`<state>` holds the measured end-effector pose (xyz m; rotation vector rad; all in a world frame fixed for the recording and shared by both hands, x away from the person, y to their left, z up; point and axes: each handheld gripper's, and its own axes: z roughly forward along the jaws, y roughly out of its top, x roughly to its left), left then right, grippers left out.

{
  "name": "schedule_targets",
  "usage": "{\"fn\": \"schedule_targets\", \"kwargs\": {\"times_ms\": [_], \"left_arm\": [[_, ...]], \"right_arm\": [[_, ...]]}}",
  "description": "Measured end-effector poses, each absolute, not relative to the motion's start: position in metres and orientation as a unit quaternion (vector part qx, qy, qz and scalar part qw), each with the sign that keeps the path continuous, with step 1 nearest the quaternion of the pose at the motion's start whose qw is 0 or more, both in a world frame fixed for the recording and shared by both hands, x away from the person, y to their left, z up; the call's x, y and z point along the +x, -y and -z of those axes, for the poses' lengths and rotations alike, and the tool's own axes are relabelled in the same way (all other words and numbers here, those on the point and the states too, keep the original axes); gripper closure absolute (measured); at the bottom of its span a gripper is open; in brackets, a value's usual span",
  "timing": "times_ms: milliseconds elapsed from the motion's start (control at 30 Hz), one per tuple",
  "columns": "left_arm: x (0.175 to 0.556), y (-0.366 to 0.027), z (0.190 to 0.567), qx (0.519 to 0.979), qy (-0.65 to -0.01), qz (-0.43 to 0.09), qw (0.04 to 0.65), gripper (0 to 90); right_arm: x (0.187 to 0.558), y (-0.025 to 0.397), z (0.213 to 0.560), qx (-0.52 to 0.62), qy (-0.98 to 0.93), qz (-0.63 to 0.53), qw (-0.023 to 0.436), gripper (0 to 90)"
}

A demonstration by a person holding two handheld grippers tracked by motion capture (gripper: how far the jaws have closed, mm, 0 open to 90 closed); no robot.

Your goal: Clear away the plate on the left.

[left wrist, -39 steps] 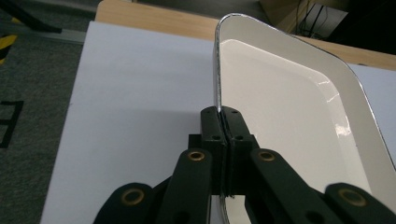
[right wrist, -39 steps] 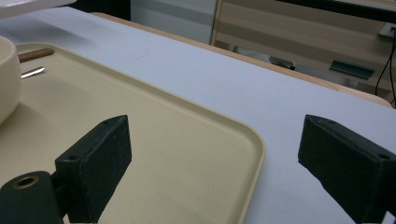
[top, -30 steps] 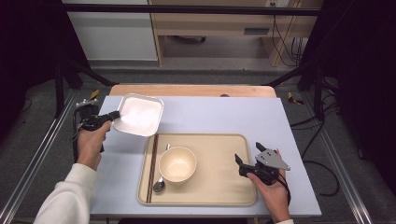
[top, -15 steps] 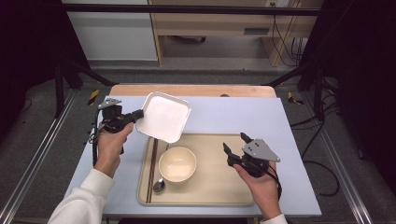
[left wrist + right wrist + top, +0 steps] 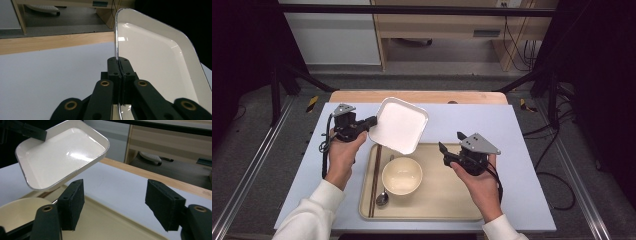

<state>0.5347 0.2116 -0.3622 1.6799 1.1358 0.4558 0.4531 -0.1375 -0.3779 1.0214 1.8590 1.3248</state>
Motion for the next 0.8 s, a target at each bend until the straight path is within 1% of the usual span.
{"fn": "schedule_targets", "kwargs": {"times_ms": [33,133,200,500,700,800], "left_arm": [[0.533,-0.209,0.362,0.697,-0.468,-0.193,0.508,88.9],[0.53,-0.203,0.361,0.695,-0.467,-0.194,0.511,88.9],[0.527,-0.2,0.361,0.696,-0.464,-0.196,0.512,88.9],[0.516,-0.186,0.363,0.699,-0.453,-0.203,0.515,88.9],[0.515,-0.176,0.368,0.7,-0.451,-0.201,0.516,88.9],[0.515,-0.172,0.369,0.701,-0.448,-0.203,0.516,88.9]], "right_arm": [[0.455,0.138,0.376,0.393,-0.7,-0.508,0.311,28.4],[0.455,0.136,0.375,0.396,-0.699,-0.508,0.311,27.9],[0.453,0.136,0.377,0.4,-0.695,-0.511,0.308,29.2],[0.442,0.122,0.394,0.415,-0.695,-0.524,0.267,32.5],[0.446,0.115,0.395,0.424,-0.689,-0.54,0.233,36.3],[0.453,0.11,0.397,0.43,-0.693,-0.532,0.229,38.6]]}}
